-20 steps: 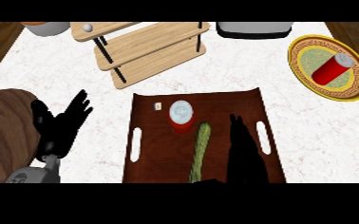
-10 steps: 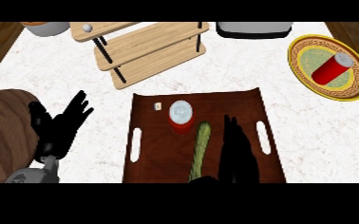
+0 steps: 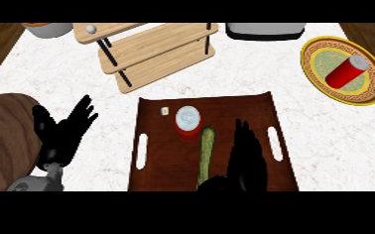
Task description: Pick the squash from the tray and place it in the tiered shelf
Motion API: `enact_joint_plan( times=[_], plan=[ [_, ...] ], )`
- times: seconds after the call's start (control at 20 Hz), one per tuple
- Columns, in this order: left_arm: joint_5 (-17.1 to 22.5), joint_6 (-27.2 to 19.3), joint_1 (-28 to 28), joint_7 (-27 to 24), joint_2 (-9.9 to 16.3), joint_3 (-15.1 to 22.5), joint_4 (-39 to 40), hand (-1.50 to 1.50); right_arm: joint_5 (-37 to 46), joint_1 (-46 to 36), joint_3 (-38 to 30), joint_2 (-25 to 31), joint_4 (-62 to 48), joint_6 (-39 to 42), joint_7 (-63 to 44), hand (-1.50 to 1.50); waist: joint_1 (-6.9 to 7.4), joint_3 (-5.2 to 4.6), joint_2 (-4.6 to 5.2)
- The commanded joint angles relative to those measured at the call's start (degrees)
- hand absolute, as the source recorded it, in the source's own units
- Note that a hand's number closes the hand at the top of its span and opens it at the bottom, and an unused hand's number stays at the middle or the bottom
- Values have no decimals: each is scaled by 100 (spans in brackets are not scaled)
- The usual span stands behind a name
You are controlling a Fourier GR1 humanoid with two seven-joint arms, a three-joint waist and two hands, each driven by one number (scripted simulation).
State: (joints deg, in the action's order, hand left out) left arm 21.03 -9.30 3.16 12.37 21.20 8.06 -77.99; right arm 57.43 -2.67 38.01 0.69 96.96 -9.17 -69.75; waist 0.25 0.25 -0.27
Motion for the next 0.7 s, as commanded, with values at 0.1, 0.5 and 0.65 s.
enact_joint_plan(
  times=[0.1, 0.5, 0.65],
  plan=[
    [-137, 50, -30, 17, -127, 59, 238, 0, 3, -232, -102, -66, -782, -792, -705, -150, 9, -25, 40],
    [-245, -25, 31, 89, -352, 47, 269, 0, -126, -675, 280, -68, -1146, -1175, -882, -150, 13, -26, 37],
    [-315, -31, 137, 265, -239, 44, 94, 0, -1109, -639, 241, -68, -1496, -182, 20, 150, 46, -22, 49]
  ],
)
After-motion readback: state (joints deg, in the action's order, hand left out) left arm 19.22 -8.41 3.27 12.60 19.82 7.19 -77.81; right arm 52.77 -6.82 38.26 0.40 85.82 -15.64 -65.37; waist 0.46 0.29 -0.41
